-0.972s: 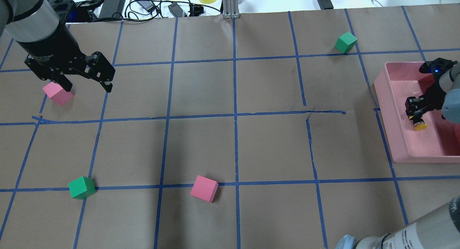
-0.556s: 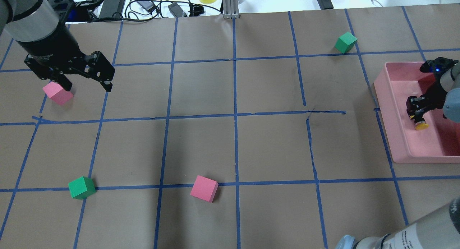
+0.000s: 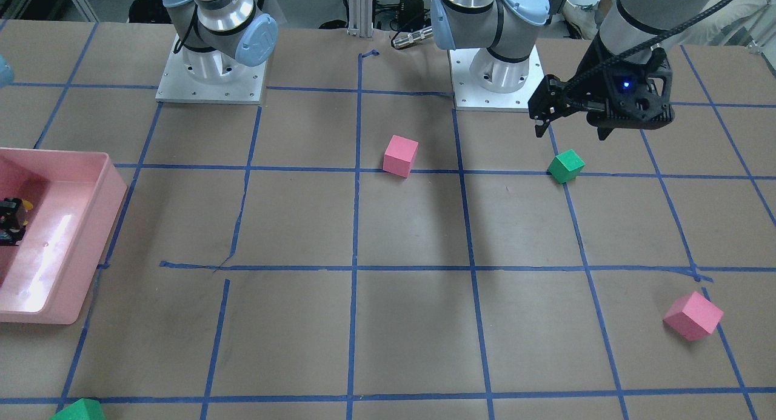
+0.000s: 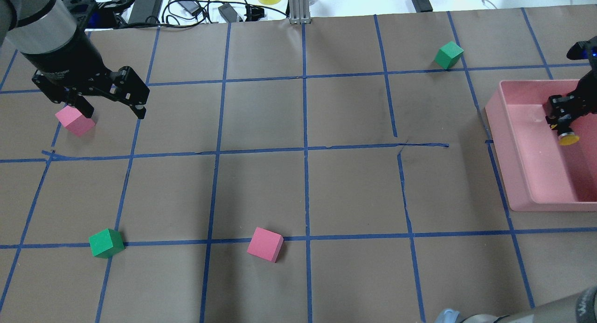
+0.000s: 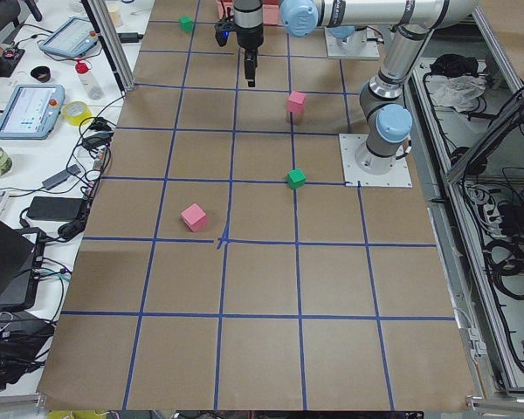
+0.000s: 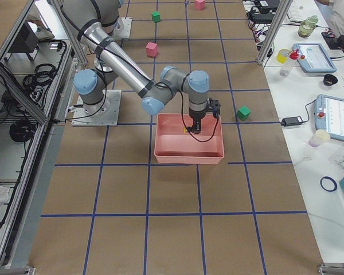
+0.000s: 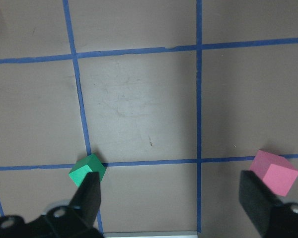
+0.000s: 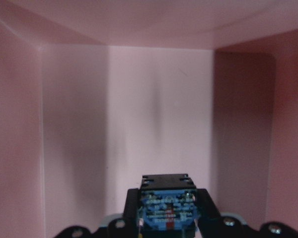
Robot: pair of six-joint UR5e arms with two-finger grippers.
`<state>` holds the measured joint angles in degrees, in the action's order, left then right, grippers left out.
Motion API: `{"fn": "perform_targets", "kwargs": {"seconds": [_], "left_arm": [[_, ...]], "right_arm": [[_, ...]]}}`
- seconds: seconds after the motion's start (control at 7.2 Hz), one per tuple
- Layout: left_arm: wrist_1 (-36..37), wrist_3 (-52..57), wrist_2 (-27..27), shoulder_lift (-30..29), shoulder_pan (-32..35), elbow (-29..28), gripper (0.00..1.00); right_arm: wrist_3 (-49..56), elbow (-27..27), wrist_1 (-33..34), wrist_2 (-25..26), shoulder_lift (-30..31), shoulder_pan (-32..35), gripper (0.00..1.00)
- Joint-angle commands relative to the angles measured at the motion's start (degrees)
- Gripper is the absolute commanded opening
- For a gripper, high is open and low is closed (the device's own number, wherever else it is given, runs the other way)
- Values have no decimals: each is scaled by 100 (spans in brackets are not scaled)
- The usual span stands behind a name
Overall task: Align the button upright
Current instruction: 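Lift the button switch out of the tray and carry it to the table center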
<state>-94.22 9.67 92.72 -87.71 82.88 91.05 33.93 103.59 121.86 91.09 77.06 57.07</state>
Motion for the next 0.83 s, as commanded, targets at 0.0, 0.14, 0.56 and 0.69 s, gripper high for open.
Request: {"fn": "perform_targets", "kwargs": {"seconds": [0.0,0.14,0.56,0.69], "left_arm": [[26,0,0,-9,0,-9,100],[26,0,0,-9,0,-9,100],[26,0,0,-9,0,0,100],[26,0,0,-9,0,0,100]], "right_arm": [[-740,-321,-890,127,466,845,0],[-1287,-357,-909,119,494,1476,0],[-3870,-279,-752,14,250,3786,0],[-4328,-287,49,-100,-178,4481,0]]}}
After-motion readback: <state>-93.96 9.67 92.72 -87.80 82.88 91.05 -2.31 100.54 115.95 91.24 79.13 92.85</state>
